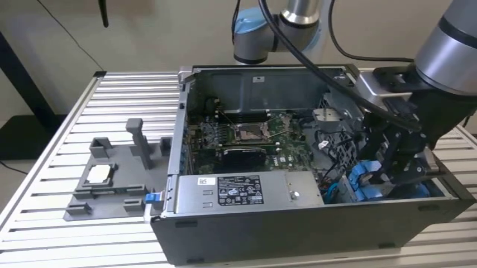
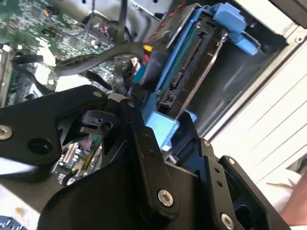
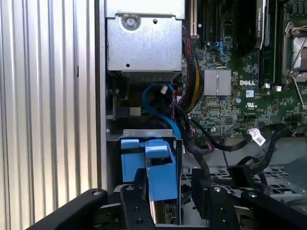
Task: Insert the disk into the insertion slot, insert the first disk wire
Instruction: 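Insert the disk into the insertion slot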
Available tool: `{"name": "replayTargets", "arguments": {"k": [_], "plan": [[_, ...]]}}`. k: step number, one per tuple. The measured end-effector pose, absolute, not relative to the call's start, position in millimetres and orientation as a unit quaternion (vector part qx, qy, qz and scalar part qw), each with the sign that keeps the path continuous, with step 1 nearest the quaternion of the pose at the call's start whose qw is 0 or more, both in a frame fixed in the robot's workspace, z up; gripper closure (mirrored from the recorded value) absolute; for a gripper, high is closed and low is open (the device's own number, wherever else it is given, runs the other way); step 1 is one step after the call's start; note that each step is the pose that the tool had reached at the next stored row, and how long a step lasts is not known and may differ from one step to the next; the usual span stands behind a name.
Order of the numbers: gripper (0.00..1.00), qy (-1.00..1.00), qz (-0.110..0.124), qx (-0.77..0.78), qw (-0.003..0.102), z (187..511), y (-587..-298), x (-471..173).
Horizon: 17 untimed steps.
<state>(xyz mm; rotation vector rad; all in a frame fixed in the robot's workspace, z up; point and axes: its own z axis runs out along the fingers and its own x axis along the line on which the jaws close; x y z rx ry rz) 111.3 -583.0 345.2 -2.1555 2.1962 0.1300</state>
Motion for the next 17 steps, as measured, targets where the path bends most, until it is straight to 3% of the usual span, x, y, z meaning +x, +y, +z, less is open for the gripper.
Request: {"name": "replayTargets", "arguments": {"k": [4, 8, 12, 17], "plan": [[0.49, 0.715, 0.055, -0.696, 0.048, 345, -583, 109], [0.49, 0.716, 0.060, -0.695, 0.043, 351, -586, 109], [0.65, 0.716, 0.062, -0.694, 0.041, 358, -588, 109], [0.65, 0.715, 0.063, -0.694, 0.047, 369, -588, 108]]}}
